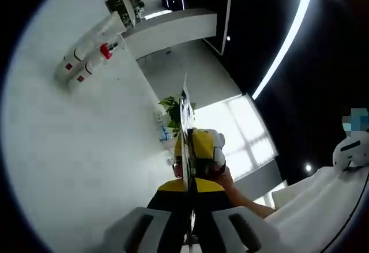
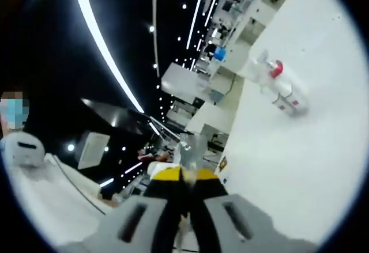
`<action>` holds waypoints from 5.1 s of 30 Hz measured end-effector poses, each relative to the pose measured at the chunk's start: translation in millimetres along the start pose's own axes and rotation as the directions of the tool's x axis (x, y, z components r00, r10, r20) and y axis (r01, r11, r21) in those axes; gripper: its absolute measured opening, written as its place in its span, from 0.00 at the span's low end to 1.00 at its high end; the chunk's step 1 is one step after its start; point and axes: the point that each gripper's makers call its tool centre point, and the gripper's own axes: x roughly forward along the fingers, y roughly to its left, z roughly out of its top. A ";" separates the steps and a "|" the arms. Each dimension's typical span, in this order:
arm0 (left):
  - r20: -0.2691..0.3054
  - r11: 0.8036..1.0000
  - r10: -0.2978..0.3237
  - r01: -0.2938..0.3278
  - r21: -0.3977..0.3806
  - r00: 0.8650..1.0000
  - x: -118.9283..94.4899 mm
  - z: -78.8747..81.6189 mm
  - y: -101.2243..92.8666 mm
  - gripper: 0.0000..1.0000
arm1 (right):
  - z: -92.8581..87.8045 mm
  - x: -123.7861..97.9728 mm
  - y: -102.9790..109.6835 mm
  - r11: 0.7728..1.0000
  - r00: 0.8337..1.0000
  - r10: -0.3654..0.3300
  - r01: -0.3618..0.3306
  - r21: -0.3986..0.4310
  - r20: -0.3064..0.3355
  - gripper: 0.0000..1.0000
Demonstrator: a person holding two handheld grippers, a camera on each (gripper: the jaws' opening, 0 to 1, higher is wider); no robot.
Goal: Arrange the skincare products in the storage area until every visible bottle or jar stands upright without overlapping.
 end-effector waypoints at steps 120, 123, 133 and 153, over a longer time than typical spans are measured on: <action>-0.022 0.953 0.237 -0.227 0.201 0.971 -87.5 216.9 118.1 0.00 | 11.7 -72.0 -40.8 0.834 0.866 -0.424 0.488 -0.258 0.266 0.35; -0.038 0.951 0.251 -0.239 0.194 0.967 -86.2 217.8 130.3 0.00 | 11.2 -75.6 -41.6 0.829 0.858 -0.436 0.501 -0.249 0.272 0.34; -0.089 0.950 0.281 -0.263 0.169 0.956 -80.9 214.8 163.6 0.00 | 8.4 -82.1 -48.5 0.819 0.838 -0.471 0.531 -0.216 0.277 0.34; -0.237 0.939 0.342 -0.337 0.062 0.909 -71.4 187.5 224.3 0.00 | 2.9 -78.1 -61.6 0.800 0.798 -0.530 0.583 -0.142 0.288 0.34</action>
